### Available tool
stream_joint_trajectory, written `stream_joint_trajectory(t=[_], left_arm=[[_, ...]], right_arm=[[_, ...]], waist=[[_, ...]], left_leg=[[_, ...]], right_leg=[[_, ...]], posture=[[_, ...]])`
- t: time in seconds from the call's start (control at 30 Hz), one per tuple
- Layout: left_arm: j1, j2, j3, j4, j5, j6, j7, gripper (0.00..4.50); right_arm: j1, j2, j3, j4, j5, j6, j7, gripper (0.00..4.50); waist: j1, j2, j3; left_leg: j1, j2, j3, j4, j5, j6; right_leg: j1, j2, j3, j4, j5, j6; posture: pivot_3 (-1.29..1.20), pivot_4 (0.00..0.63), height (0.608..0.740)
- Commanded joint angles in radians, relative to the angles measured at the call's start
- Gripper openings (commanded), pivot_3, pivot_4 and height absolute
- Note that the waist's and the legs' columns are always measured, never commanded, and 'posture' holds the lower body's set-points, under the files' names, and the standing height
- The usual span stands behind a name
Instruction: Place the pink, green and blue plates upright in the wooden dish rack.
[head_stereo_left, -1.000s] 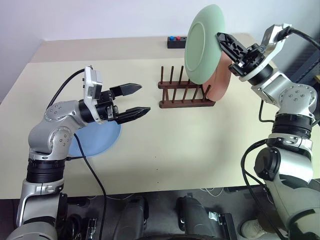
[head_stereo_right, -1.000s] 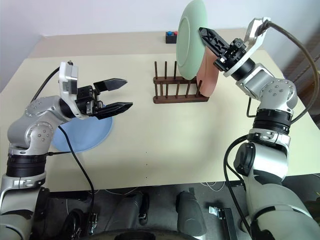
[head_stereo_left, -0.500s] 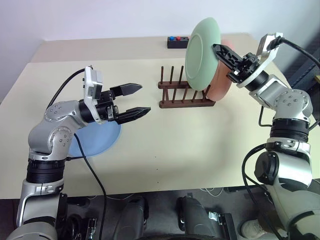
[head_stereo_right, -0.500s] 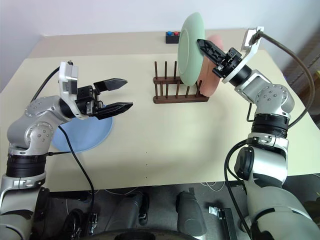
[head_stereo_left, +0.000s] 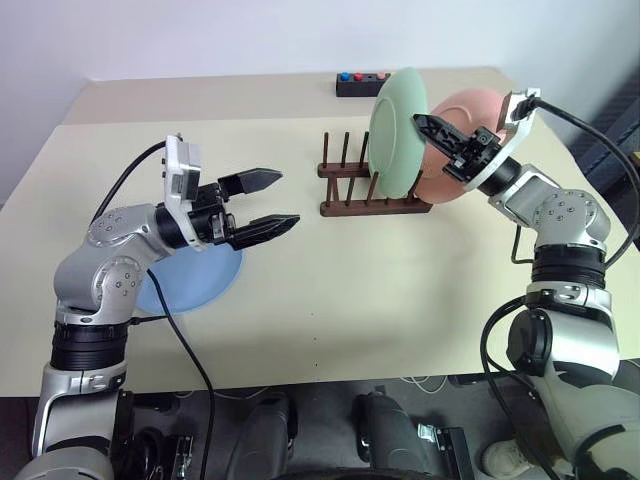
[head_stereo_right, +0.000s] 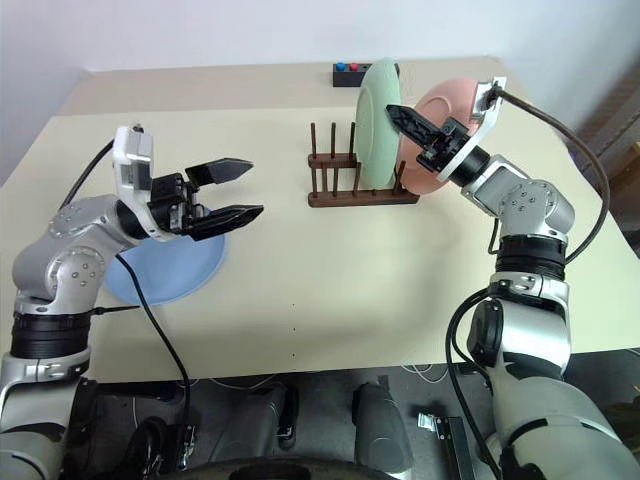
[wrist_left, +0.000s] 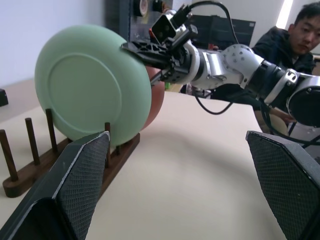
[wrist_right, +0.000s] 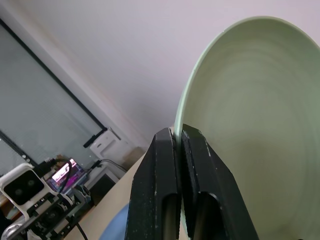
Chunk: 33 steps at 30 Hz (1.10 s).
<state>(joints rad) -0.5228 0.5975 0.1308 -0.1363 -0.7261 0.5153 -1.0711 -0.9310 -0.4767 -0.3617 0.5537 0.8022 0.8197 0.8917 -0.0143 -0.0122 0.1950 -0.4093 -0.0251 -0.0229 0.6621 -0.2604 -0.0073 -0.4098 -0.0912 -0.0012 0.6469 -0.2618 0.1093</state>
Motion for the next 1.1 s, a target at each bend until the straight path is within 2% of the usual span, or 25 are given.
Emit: stream_joint_trajectory(t=[0.03,0.2,0.23,0.3,0.53,0.67,0.93,1.0,1.1], left_arm=[[-0.002,0.015,0.020,-0.042,-0.015,-0.002,-0.001,4.50],[-0.001,0.017,0.020,-0.044,-0.017,0.000,-0.001,4.50],[-0.001,0.017,0.020,-0.043,-0.017,0.000,-0.002,4.50],[-0.001,0.017,0.020,-0.043,-0.017,0.001,-0.002,4.50],[-0.001,0.017,0.020,-0.043,-0.020,0.004,-0.001,4.50],[-0.001,0.018,0.021,-0.041,-0.020,0.004,-0.003,4.50],[-0.007,0.015,0.019,-0.031,-0.013,-0.005,-0.006,4.50],[-0.008,0.019,0.022,-0.026,0.003,-0.017,0.002,4.50],[-0.021,0.048,0.031,0.011,0.024,0.000,0.017,4.50]], right_arm=[[-0.006,0.002,-0.008,-0.006,-0.013,-0.041,0.007,0.03],[-0.001,0.011,0.004,0.001,-0.045,-0.089,0.019,0.03],[-0.001,0.011,0.004,0.002,-0.044,-0.087,0.023,0.31],[0.000,0.012,0.006,-0.001,-0.043,-0.089,0.033,0.94],[-0.013,0.008,0.002,-0.044,-0.038,-0.090,0.017,4.45],[-0.044,0.001,-0.015,-0.103,-0.023,-0.102,-0.010,4.45],[-0.051,-0.028,-0.032,-0.285,-0.070,-0.345,-0.002,4.45],[-0.027,-0.051,0.004,-0.344,-0.093,-0.380,0.036,4.45],[0.074,-0.124,0.128,-0.458,-0.177,-0.451,0.190,4.45]], waist=[[0.000,0.000,0.000],[0.000,0.000,0.000],[0.000,0.000,0.000],[0.000,0.000,0.000],[-0.001,0.000,0.000],[-0.002,0.000,0.000],[0.001,0.000,0.000],[0.000,0.000,0.000],[0.000,0.000,0.000]], left_leg=[[0.000,0.000,0.000,0.000,0.000,0.000],[0.000,0.000,0.000,0.000,0.000,0.000],[0.000,0.000,0.000,0.000,0.000,0.000],[0.000,0.000,0.000,0.000,0.000,0.000],[0.000,0.000,0.000,0.000,0.000,0.000],[0.000,0.000,0.000,0.000,0.000,0.000],[0.000,0.000,0.000,0.000,0.000,0.000],[0.000,0.000,0.000,0.000,0.000,0.000],[0.000,0.000,0.000,0.000,0.000,0.000]], right_leg=[[0.000,0.000,0.000,0.000,0.000,0.000],[0.000,0.000,0.000,0.000,0.000,0.000],[0.000,0.000,0.000,0.000,0.000,0.000],[0.000,0.000,0.000,0.000,0.000,0.000],[0.000,0.000,0.000,0.000,0.000,0.000],[0.000,0.000,0.000,0.000,0.000,0.000],[0.000,0.000,0.000,0.000,0.000,0.000],[0.000,0.000,0.000,0.000,0.000,0.000],[0.000,0.000,0.000,0.000,0.000,0.000]], posture=[[0.00,0.150,0.740],[0.00,0.150,0.740],[0.00,0.150,0.740],[0.00,0.150,0.740],[0.00,0.150,0.740],[0.00,0.150,0.740],[0.00,0.150,0.740],[0.00,0.150,0.740],[0.00,0.150,0.740]])
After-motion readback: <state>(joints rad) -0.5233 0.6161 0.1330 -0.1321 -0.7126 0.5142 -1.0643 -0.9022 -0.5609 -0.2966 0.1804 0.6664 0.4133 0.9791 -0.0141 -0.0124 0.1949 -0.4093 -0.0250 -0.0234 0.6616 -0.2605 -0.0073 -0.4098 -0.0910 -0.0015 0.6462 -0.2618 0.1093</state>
